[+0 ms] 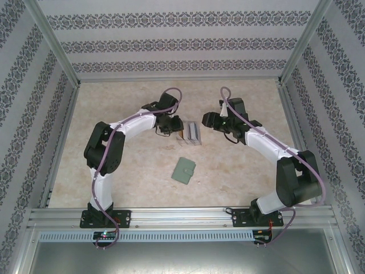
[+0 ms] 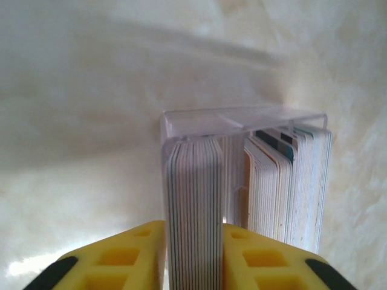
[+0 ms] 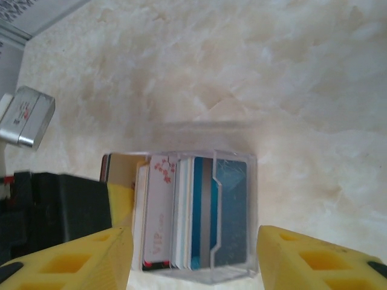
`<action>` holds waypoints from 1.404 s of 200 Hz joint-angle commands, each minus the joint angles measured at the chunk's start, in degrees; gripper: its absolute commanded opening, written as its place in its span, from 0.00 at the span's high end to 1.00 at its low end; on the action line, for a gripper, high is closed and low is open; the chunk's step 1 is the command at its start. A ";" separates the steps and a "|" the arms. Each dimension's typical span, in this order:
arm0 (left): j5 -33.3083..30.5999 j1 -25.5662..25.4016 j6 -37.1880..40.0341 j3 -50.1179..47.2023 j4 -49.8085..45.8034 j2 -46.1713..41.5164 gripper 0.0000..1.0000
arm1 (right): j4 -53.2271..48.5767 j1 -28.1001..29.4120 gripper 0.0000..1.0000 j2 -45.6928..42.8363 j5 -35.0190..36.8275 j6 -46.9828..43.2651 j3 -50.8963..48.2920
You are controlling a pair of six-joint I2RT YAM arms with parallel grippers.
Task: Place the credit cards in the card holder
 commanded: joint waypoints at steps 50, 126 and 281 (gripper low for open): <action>2.42 -2.24 -5.36 -3.01 3.42 -7.54 0.53 | -11.71 6.63 0.42 2.06 9.63 -5.77 4.26; 1.87 8.74 1.82 -13.53 -1.87 -20.77 0.48 | -18.67 13.88 0.38 6.79 14.74 -10.35 9.95; 17.85 6.63 9.40 -40.14 7.64 -39.06 0.42 | -18.33 22.02 0.44 -18.66 12.72 2.16 -14.79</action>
